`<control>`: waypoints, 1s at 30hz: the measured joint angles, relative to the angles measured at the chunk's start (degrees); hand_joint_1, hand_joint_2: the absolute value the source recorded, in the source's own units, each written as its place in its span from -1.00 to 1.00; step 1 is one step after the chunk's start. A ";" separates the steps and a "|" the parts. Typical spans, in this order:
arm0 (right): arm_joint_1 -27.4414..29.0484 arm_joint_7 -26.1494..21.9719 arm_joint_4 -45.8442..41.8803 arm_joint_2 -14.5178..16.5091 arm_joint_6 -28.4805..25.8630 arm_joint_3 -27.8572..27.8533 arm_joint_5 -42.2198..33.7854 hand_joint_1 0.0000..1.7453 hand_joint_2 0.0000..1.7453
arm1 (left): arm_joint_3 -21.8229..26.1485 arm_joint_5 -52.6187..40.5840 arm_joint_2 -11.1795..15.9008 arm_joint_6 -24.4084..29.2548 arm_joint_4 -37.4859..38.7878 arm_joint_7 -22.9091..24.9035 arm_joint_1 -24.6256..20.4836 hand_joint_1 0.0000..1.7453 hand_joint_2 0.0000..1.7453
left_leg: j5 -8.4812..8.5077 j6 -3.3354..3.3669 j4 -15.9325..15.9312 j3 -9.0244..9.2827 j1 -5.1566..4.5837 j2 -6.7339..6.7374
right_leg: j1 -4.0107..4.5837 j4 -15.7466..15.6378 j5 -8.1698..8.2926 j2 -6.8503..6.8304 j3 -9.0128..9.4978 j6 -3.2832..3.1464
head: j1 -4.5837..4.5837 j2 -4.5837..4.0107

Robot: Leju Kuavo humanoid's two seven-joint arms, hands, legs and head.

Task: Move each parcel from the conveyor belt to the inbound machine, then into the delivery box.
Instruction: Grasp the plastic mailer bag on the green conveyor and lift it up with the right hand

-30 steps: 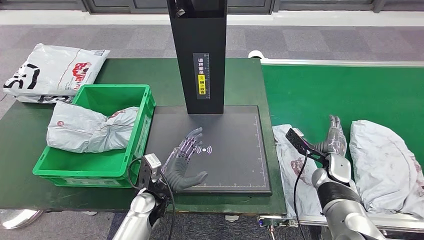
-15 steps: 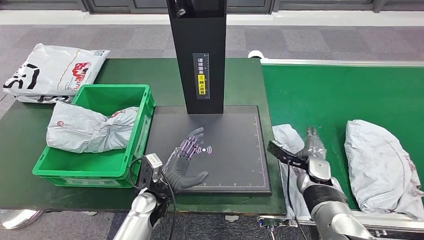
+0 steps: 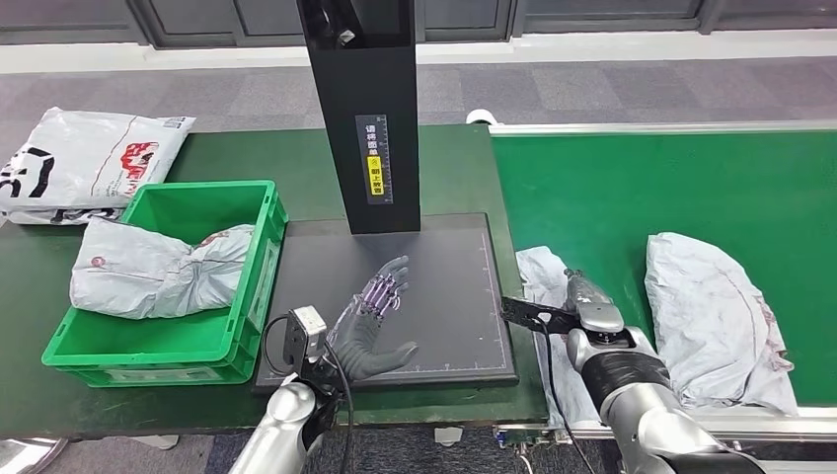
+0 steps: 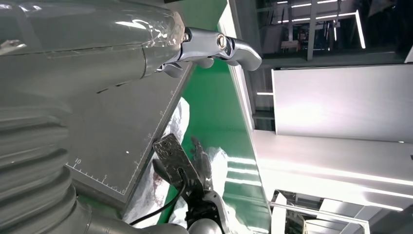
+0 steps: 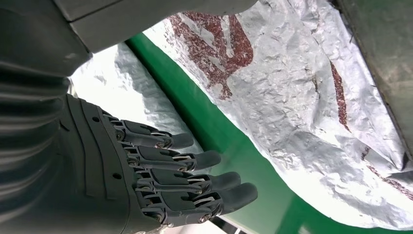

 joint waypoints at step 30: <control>-3.64 3.89 0.26 -3.65 13.39 3.85 0.11 -1.00 1.00 | -0.05 1.81 -0.01 -2.29 0.29 0.38 -0.10 -1.00 1.00 | 0.27 0.21 0.16 0.19 -0.01 -0.45 | 0.12 -0.02 0.02 -0.64 -0.06 0.23 | -0.01 0.00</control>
